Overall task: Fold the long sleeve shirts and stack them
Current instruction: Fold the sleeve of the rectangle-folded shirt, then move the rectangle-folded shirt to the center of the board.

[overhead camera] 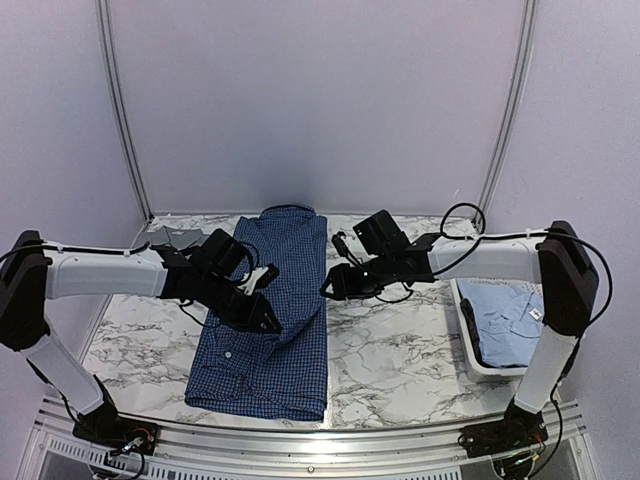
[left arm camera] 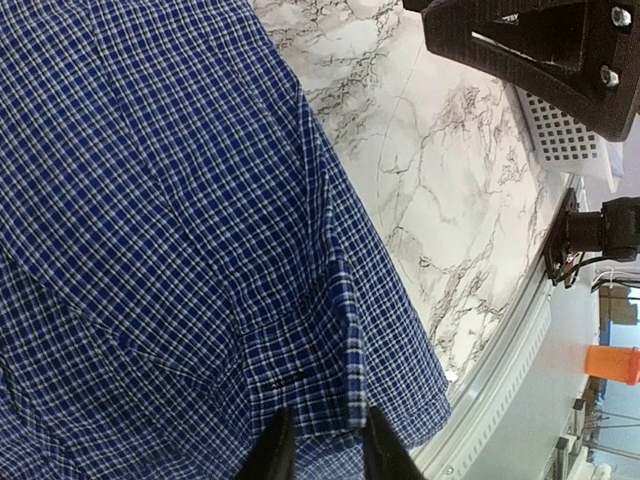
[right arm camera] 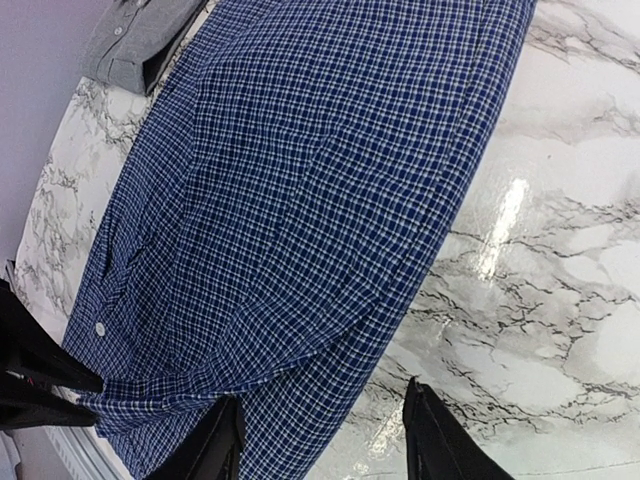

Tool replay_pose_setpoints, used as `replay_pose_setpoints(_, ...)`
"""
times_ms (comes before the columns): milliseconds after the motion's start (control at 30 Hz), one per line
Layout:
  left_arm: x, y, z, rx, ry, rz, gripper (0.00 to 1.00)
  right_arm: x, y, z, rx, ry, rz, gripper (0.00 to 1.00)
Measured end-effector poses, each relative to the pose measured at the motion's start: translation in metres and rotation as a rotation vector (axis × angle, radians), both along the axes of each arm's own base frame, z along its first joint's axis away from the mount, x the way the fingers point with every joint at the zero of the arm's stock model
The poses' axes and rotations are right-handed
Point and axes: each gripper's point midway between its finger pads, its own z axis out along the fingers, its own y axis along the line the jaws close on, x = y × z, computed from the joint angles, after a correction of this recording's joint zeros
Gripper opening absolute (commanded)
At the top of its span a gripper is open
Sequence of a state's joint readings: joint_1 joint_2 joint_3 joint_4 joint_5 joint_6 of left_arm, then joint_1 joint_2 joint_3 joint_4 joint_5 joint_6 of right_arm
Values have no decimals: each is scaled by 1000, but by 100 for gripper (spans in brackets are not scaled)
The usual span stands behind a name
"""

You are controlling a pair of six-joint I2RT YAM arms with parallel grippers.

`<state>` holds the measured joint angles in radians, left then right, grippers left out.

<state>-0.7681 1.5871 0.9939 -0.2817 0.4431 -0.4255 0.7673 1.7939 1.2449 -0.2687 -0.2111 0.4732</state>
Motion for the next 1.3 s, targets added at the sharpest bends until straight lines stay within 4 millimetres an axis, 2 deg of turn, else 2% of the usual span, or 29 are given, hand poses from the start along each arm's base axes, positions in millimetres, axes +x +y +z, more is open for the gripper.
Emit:
replay_pose_setpoints(67,-5,-3,-1,4,5,-13,54,-2,-2,-4,-7,6,2,50)
replay_pose_setpoints(200,-13,-7,-1,4,15,-36,64,-5,-4,-11,-14,16,6,51)
replay_pose_setpoints(333,-10,-3,5,6,0,-10,64,-13,-8,-26,-21,41,15,51)
replay_pose_setpoints(433,7,8,15,16,-43,74,63,-21,-11,-35,-32,66,23,51)
replay_pose_setpoints(533,33,33,17,57,-81,214,59,-19,-8,-32,-13,55,21,49)
replay_pose_setpoints(633,60,68,9,118,-95,357,57,-11,-7,-27,5,39,6,46)
replay_pose_setpoints(767,89,117,-10,217,-93,520,56,24,4,-22,46,11,-28,43)
replay_pose_setpoints(867,100,139,-24,283,-88,585,55,61,8,-25,69,-13,-67,41)
replay_pose_setpoints(933,103,147,-34,320,-83,605,55,84,6,-28,85,-23,-95,40)
replay_pose_setpoints(1100,105,161,-44,362,-74,636,54,139,-9,-53,103,-19,-170,40)
replay_pose_setpoints(1300,104,166,-51,376,-62,645,54,182,-11,-74,128,-21,-197,40)
